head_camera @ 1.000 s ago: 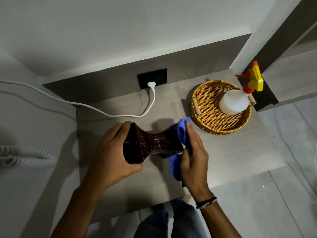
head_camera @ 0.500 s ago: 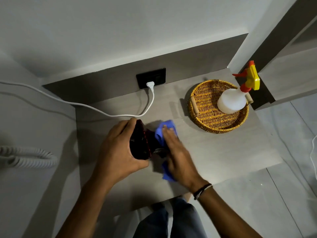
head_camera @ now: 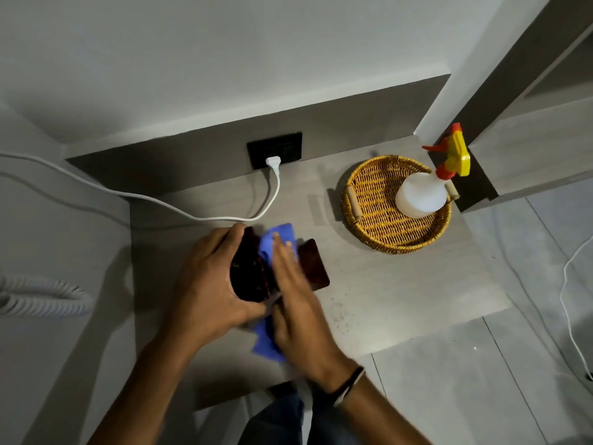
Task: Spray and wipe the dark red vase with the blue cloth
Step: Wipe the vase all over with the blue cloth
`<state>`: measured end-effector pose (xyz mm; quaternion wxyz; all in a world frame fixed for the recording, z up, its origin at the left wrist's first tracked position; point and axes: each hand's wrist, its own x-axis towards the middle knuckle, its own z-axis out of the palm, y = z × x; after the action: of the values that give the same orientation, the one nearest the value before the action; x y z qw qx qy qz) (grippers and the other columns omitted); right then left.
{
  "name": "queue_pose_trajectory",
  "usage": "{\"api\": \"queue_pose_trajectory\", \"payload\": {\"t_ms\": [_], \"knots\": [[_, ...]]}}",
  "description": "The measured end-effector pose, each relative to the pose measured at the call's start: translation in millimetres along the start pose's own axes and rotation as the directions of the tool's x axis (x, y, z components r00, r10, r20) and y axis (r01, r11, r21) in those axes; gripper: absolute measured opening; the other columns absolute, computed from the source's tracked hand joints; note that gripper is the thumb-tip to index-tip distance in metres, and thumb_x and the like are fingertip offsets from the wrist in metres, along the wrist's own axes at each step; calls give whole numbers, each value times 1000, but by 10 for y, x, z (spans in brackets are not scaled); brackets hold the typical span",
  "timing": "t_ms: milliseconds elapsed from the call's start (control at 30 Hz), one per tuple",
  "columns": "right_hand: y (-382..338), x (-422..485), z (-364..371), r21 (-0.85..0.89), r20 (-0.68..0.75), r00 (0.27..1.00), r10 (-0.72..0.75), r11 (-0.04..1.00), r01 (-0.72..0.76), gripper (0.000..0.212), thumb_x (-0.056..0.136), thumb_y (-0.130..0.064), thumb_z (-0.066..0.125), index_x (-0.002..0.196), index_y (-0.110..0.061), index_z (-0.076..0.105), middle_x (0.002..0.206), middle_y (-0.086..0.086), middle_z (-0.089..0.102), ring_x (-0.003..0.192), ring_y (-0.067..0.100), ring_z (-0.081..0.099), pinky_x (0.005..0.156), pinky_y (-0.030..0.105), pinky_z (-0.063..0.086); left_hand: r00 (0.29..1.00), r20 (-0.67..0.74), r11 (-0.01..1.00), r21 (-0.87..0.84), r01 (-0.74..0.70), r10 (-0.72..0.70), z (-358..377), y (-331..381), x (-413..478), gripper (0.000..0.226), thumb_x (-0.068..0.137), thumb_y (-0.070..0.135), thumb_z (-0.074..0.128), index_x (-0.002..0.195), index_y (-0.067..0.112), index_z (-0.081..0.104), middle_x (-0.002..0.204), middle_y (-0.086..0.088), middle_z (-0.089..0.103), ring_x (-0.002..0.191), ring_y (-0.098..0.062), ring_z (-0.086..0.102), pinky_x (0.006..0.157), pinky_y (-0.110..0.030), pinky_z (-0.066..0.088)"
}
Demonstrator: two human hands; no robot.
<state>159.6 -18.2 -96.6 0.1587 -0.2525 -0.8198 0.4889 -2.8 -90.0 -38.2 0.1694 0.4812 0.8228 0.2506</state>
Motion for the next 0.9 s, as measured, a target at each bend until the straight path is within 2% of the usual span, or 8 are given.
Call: {"api": "queue_pose_trajectory", "payload": {"t_ms": [133,233,300,400,500,667,800,900], "knots": [[87,-50,72,-34,15,993,-121,992,121,90,96,14,47,172,-15,8,182,6,0,170,22,-1,138,42,12,1000,-10,1000,11,-11,11,1,-88,-41,80,48,48,75,119,16,62,112,0,62,99,-28,62,78,-44,56],[502,18,-213,-218,50,990,133,969,-119,76,106,0,59,170,-14,22,180,5,7,170,26,0,137,44,19,1000,-14,999,48,2,-1,-34,-109,-81,89,46,50,79,126,18,58,116,1,61,101,-24,60,76,-39,56],[648,72,-441,-31,-57,952,300,953,-302,57,108,-4,58,161,-20,48,169,6,49,162,32,36,128,33,35,999,-19,999,13,32,-32,-67,-121,-78,82,46,54,82,119,23,59,112,5,62,98,-20,62,75,-41,59],[786,35,-610,231,-143,877,458,878,-420,71,96,25,42,159,-8,47,158,7,56,148,27,53,126,38,41,985,-19,979,-118,169,-173,-98,-205,-79,66,51,62,85,106,32,64,104,8,69,92,-15,68,73,-42,62],[780,-2,-568,663,90,781,617,548,-510,67,96,27,36,148,-9,60,143,24,69,121,37,71,98,43,66,940,-57,926,-205,319,-336,-109,-258,-82,65,54,74,81,104,35,68,97,12,76,88,-8,73,67,-29,56],[713,101,-403,823,250,705,663,238,-516,52,101,21,39,128,-6,74,129,33,74,92,36,78,82,41,69,923,43,897,-224,381,-381,-167,-272,-48,118,63,100,58,163,41,37,161,1,53,142,-21,54,107,-37,47],[780,207,-413,800,287,674,680,217,-560,45,101,21,41,123,2,75,125,36,74,87,38,79,80,44,70,941,270,969,-83,231,-202,-268,-279,-128,142,49,95,77,167,52,12,177,7,18,160,-17,26,125,-47,34],[825,260,-426,778,290,668,686,237,-581,42,99,21,44,125,6,74,123,38,74,84,39,79,80,46,69,969,197,988,75,135,-147,-248,-241,-131,139,58,73,91,169,39,17,179,3,17,164,-24,15,129,-52,28]]}}
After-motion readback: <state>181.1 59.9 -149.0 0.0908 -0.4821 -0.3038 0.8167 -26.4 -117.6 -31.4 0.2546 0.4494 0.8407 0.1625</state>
